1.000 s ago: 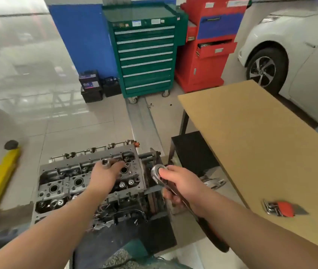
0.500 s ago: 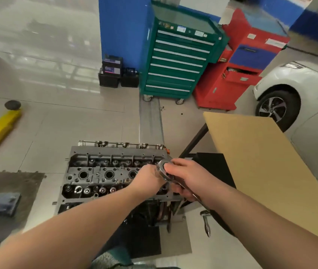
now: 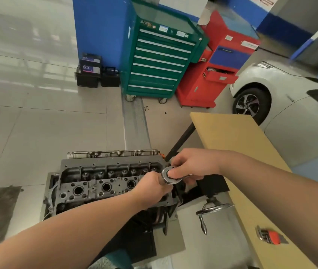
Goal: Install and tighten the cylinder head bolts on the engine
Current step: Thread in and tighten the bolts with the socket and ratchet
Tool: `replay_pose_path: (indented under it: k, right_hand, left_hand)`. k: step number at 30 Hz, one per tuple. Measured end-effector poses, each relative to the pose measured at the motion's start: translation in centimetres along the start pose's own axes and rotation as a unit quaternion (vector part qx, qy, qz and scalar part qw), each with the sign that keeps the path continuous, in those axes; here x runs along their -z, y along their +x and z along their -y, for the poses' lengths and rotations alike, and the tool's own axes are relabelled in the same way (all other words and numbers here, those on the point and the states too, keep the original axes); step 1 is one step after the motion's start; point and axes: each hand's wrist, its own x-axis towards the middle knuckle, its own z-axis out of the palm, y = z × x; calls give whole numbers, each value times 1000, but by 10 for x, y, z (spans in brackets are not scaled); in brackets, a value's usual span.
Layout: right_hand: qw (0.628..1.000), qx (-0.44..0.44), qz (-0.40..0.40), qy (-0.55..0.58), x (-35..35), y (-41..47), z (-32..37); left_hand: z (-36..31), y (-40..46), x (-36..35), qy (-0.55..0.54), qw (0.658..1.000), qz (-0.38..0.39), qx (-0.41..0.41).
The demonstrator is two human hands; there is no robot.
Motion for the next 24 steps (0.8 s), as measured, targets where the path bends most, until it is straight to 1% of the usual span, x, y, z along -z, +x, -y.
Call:
replay_pose_path:
  k: [3, 8, 12, 13, 14, 15, 16, 17, 18, 19, 20, 22, 24]
  right_hand:
    - [999, -11, 7, -34, 3, 5, 3]
    - [998, -20, -28, -52, -10, 9, 2]
    - [996, -35, -86, 8, -27, 1, 4]
    - [993, -49, -97, 38, -34, -3, 4]
    - [988, -69, -101, 95, -44, -7, 4]
    - [974, -95, -101, 180, -58, -12, 5]
    - [945, -122, -96, 289, -73, -15, 7]
    - [902, -140, -86, 399, -90, -19, 10]
    - [860, -144, -81, 483, -107, -21, 15]
    - [836, -138, -86, 524, -121, -22, 18]
    - [834, -129, -101, 527, -130, -22, 20]
    - [866, -112, -142, 466, -134, -25, 22]
    - [890, -104, -151, 417, -125, -30, 22]
  left_hand:
    - [-3, -2, 1, 11, 1000, 7, -1]
    - [-8, -6, 5, 9, 1000, 20, -8]
    - [-12, -10, 12, -33, 999, 21, -19]
    - [-13, -11, 14, -39, 999, 16, -19]
    - [-16, -11, 15, -37, 999, 11, -20]
    - [-18, -11, 14, -25, 999, 6, -21]
    - [-19, -12, 14, -2, 1000, 7, -26]
    - [-19, -13, 13, 27, 999, 10, -35]
    - [-19, -14, 13, 55, 998, 15, -37]
    - [-19, -14, 12, 83, 996, 16, -37]
    - [-19, -14, 11, 108, 993, 19, -36]
    - [-21, -15, 11, 171, 984, 23, -53]
    - [-23, -16, 10, 250, 966, 6, -70]
